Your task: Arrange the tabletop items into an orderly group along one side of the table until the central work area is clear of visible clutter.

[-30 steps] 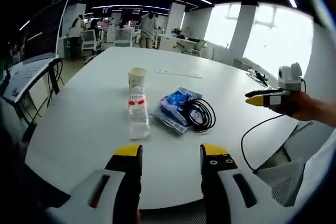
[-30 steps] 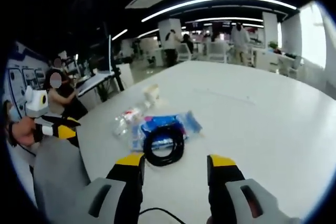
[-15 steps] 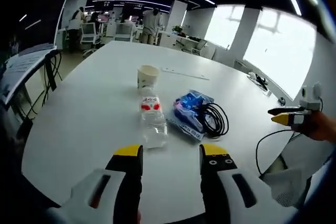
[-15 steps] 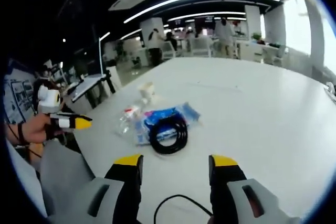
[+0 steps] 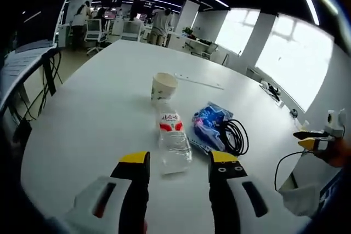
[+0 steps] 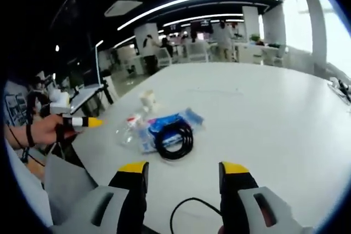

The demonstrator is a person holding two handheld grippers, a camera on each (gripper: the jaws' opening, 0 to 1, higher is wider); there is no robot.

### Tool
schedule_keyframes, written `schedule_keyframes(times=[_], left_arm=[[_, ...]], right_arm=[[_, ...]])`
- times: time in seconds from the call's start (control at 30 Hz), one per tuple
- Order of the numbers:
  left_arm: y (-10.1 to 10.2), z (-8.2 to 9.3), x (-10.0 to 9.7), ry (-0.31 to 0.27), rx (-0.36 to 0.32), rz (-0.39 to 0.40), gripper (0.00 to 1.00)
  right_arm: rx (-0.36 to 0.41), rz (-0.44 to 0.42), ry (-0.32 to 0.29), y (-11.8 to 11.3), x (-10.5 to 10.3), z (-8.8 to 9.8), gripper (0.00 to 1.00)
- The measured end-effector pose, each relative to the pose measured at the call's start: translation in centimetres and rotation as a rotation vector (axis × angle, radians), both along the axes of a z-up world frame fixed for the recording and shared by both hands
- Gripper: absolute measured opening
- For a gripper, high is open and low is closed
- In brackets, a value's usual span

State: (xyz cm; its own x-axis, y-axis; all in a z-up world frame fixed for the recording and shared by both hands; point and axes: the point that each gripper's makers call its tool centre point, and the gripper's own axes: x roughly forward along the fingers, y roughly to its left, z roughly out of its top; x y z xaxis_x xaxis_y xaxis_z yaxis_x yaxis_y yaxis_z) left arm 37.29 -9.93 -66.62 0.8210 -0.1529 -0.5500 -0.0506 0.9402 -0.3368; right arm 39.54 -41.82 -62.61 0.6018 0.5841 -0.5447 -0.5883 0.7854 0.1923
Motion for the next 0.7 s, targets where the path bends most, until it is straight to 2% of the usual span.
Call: schedule_keyframes(times=[0.17,0.27,0.4,0.53,0.6,0.7], left_arm=[[-0.5,0.1,1.0,0.007,-0.014,-0.013,0.41],[-0.6,0.2,2.0,0.006,-0.002,-0.021,0.41],[-0.8,-0.2,3.3,0.019,-0.041,-0.017,0.41],[-1.0,-0.4,4.6,0.035,-0.047,-0.005,0.42],[-0.9,-0.9,5.2,0.053,-0.054,0.007,0.41],[-1.2,-2.6,6.0,0.135,-0.112,0.038,0.43]], right_arm=[[0.013,-0.045,0.009,-0.7,-0.9,0.1,0.52],[0.006,-0.041,0.009,-0.6,-1.5,-0.1,0.52],[0.014,-0.06,0.024,-0.6,-1.9,-0.5,0.52],[-0.002,-0.038,0.038,0.1,-2.2,-1.1,0.51],[-0.003,-0.03,0.035,0.5,-2.2,-1.0,0.51],[0.018,-0.028,0.034,0.8,-2.1,-0.6,0.51]])
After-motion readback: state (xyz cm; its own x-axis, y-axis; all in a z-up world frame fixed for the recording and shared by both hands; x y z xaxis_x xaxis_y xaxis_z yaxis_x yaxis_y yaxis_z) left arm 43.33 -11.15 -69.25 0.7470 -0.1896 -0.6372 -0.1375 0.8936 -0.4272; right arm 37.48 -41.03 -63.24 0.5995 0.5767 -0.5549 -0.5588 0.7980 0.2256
